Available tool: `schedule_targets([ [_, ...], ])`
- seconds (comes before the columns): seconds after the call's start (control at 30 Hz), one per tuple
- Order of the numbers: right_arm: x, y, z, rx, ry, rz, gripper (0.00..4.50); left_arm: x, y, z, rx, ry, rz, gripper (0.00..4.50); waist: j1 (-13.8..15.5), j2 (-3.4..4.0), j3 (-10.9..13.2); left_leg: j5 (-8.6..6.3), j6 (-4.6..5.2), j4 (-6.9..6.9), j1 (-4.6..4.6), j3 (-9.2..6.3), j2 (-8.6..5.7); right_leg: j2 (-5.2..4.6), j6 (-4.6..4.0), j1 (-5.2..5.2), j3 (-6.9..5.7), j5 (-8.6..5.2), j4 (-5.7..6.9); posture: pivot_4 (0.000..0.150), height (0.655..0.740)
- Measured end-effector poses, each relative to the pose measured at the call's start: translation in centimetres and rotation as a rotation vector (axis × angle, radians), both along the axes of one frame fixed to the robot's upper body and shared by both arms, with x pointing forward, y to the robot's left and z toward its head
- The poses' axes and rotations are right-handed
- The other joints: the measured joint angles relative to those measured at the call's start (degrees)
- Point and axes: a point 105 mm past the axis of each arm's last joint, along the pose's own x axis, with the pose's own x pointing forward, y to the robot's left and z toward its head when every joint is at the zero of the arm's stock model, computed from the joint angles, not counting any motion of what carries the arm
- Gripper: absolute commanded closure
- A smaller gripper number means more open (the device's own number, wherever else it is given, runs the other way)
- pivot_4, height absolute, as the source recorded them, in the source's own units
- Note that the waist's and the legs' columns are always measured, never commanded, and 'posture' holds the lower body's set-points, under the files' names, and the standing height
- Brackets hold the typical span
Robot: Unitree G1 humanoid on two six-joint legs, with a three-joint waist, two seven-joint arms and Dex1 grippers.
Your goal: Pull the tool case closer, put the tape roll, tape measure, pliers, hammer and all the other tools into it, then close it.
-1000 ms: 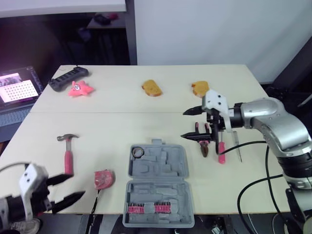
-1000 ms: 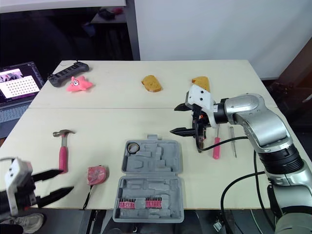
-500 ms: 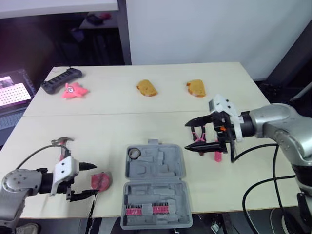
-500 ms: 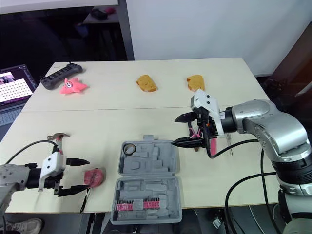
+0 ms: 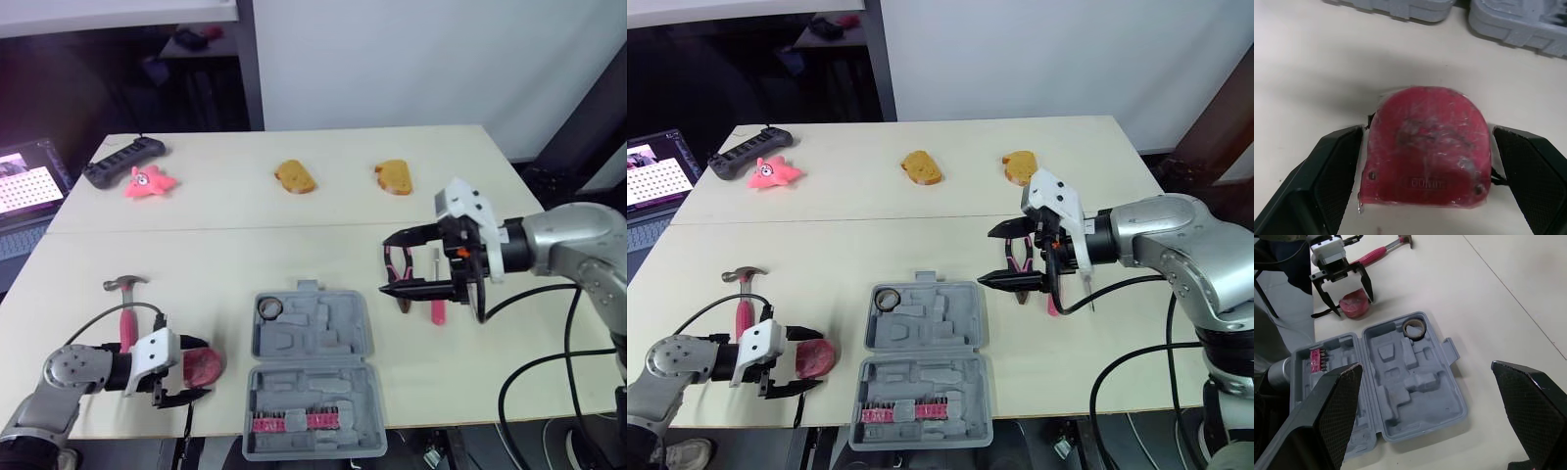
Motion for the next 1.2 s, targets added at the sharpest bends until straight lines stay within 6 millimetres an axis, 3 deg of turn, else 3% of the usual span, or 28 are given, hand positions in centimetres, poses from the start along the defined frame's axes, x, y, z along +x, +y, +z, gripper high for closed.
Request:
schedule_targets([
  [0.13, 0.0, 0.0, 0.0, 0.001, -0.006, 0.0, 0.0, -0.2, 0.3, -0.2, 0.019, -0.016, -0.011, 0.03, 0.04, 0.0, 0.0, 0.0, 0.0, 0.0, 0.0, 0.0, 0.0, 0.0, 0.0, 0.0, 0.0, 0.0, 0.0, 0.15, 0.74],
  [0.17, 0.0, 0.0, 0.0, 0.001, -0.007, 0.0, 0.0, -0.2, 0.4, -0.2, 0.023, -0.023, -0.014, 0.55, 0.04, 0.0, 0.0, 0.0, 0.0, 0.0, 0.01, 0.0, 0.0, 0.0, 0.0, 0.0, 0.0, 0.0, 0.0, 0.15, 0.74],
  [0.27, 0.1, 0.0, 0.0, 0.001, -0.009, -0.001, 0.0, -0.1, 0.6, -0.3, 0.026, -0.042, -0.006, 1.54, -0.07, 0.0, 0.0, 0.0, 0.0, 0.0, 0.01, 0.01, 0.0, 0.0, 0.0, 0.0, 0.01, 0.0, 0.0, 0.15, 0.74],
  [0.5, 0.0, 0.1, -0.7, -0.003, -0.004, 0.004, 0.0, -0.2, 0.3, -0.1, 0.022, -0.051, 0.01, 1.54, 0.03, 0.0, 0.0, 0.0, 0.0, 0.0, 0.0, 0.02, 0.01, 0.0, 0.0, 0.0, 0.01, 0.0, 0.0, 0.15, 0.74],
  [0.6, 0.1, 0.7, -1.7, 0.01, -0.008, -0.011, 0.0, 0.6, -0.4, 1.7, -0.011, -0.089, 0.007, 1.54, 0.14, -0.01, 0.0, 0.0, -0.01, 0.0, -0.01, 0.01, 0.03, 0.01, 0.0, 0.0, 0.0, 0.0, 0.03, 0.15, 0.74],
  [0.73, -0.6, 1.7, -3.3, 0.052, 0.158, -0.041, 0.0, 2.4, -1.4, 6.0, -0.025, -0.188, -0.028, 1.54, 0.15, -0.01, 0.0, 0.0, -0.01, 0.02, 0.0, 0.0, 0.03, 0.0, 0.0, 0.03, 0.0, 0.01, 0.02, 0.15, 0.74],
  [0.87, -1.5, 3.5, -4.2, 0.062, 0.409, -0.04, 0.0, 3.2, -4.2, 8.9, -0.074, -0.235, -0.096, 1.54, -0.3, -0.01, 0.0, 0.0, 0.0, 0.02, 0.05, 0.01, 0.04, 0.05, -0.01, 0.02, 0.05, 0.01, 0.05, 0.15, 0.74],
  [1.03, -1.1, 6.7, -5.1, 0.165, 0.669, -0.009, 0.0, 3.2, -7.1, 10.2, -0.12, -0.226, -0.166, 1.54, -0.18, 0.0, 0.01, 0.0, 0.0, 0.01, 0.0, 0.0, 0.17, 0.23, -0.06, -0.02, 0.08, 0.03, 0.05, 0.15, 0.74],
  [1.2, -0.6, 7.9, -5.7, 0.289, 0.845, -0.027, 0.0, 3.5, -9.0, 10.3, -0.151, -0.212, -0.194, 1.54, 0.09, -0.01, 0.0, 0.0, 0.0, 0.04, -0.03, 0.01, 0.16, 0.23, -0.06, -0.01, 0.1, 0.03, 0.03, 0.15, 0.74],
])
